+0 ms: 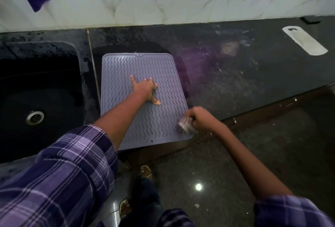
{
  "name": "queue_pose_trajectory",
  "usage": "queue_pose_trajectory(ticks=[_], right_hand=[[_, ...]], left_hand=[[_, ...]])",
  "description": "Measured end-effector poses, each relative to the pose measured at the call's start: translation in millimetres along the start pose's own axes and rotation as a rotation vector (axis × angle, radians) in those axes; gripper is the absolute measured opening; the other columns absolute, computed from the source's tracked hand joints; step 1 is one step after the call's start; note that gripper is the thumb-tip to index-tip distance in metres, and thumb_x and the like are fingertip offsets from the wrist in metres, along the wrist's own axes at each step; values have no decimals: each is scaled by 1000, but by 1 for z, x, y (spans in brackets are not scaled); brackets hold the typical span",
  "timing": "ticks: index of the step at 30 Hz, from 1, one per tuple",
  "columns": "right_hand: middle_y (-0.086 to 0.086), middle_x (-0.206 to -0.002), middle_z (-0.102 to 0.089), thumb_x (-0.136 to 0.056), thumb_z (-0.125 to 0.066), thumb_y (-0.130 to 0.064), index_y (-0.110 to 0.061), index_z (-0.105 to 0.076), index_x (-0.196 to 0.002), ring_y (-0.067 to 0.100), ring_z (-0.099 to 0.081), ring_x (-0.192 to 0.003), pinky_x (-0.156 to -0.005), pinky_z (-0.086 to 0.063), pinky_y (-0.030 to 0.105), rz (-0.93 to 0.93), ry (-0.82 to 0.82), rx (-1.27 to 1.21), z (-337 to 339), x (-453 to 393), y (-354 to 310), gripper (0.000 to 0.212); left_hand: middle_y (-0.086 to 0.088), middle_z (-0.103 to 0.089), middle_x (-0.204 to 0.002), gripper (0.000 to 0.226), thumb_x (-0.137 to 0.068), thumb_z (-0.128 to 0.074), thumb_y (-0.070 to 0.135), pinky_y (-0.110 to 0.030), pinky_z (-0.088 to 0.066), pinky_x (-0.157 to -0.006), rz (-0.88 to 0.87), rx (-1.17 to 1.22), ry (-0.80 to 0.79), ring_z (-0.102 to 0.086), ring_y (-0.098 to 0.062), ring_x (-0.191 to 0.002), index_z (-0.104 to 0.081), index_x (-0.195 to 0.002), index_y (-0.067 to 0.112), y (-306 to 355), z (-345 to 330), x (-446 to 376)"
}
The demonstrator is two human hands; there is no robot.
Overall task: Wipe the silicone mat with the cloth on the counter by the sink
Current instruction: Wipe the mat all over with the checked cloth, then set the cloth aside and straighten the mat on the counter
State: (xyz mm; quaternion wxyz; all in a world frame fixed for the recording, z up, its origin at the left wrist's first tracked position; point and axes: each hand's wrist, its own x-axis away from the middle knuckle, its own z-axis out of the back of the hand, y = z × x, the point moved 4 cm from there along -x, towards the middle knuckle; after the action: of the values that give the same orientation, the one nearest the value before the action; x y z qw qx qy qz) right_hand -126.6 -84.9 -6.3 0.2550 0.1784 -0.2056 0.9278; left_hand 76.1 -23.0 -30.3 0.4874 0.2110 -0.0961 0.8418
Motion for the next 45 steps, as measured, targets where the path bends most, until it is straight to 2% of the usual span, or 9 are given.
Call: queue_pose_trajectory(ticks=[3,8,19,21,24,29,34,40,45], right_hand=[[14,-103,-70,-82,-55,4,-7,-70,-100,32,-64,-100,-77,-50,34,-7,259,-37,25,-33,-13,27],[4,-123,-60,-83,-59,-7,-14,-63,-119,25,-49,-120,-92,-39,37,10,319,103,-29,-18,-24,37],[1,-134,-56,-85,-63,-16,-20,-58,-126,21,-46,-126,-106,-34,38,322,74,259,-44,6,-76,42],[0,-136,-55,-86,-62,-17,-20,-57,-127,21,-45,-128,-106,-33,38,272,32,287,-48,1,-69,42],[0,-121,-65,-84,-63,-15,-19,-65,-116,20,-55,-115,-101,-42,38,140,270,96,-5,-14,-30,32],[12,-113,-65,-80,-63,-16,-12,-66,-112,32,-59,-107,-88,-50,42,-227,512,121,91,-70,60,32],[11,-138,-48,-76,-65,-33,-13,-39,-136,32,-43,-130,-108,-26,61,-475,48,322,94,-140,99,69],[11,-115,-67,-81,-56,-32,-13,-65,-108,30,-57,-112,-102,-33,46,-308,421,348,143,-210,32,34],[17,-130,-57,-89,-56,-22,-7,-51,-125,34,-50,-124,-104,-37,45,-221,235,-8,124,-262,-6,39]], left_hand=[[-6,-14,-161,95,-76,-63,64,-70,3,-112,13,-2,6,-18,-26,-148,-25,-152,21,-1,-1,-3],[-5,-19,-160,95,-75,-64,64,-70,2,-111,5,9,17,-19,-25,-148,-28,-151,22,-4,-5,-8],[-7,-12,-162,96,-77,-61,65,-70,1,-111,-13,-23,-9,-16,-25,-149,-23,-152,20,-2,-3,-2],[-8,-11,-162,96,-78,-61,65,-69,0,-112,-23,-39,-17,-16,-26,-149,-22,-153,19,-3,-5,-5],[-9,-13,-161,97,-78,-59,67,-69,-3,-112,-49,-65,-24,-18,-27,-148,-22,-153,19,-3,-7,-7],[-6,-49,-143,70,-85,-54,61,-58,-7,-116,-111,-108,50,-41,-23,-136,-47,-140,17,-13,10,-22],[-11,-61,-129,41,-96,-48,41,-37,-39,-101,43,-77,187,-54,-28,-123,-60,-124,13,-71,35,-39],[-10,-62,-125,30,-95,-48,18,-38,-47,-95,421,67,223,-56,-27,-120,-62,-121,12,-157,48,-43],[-9,-61,-127,34,-95,-50,15,-39,-51,-94,521,248,250,-57,-27,-119,-61,-127,14,-192,54,-58]])
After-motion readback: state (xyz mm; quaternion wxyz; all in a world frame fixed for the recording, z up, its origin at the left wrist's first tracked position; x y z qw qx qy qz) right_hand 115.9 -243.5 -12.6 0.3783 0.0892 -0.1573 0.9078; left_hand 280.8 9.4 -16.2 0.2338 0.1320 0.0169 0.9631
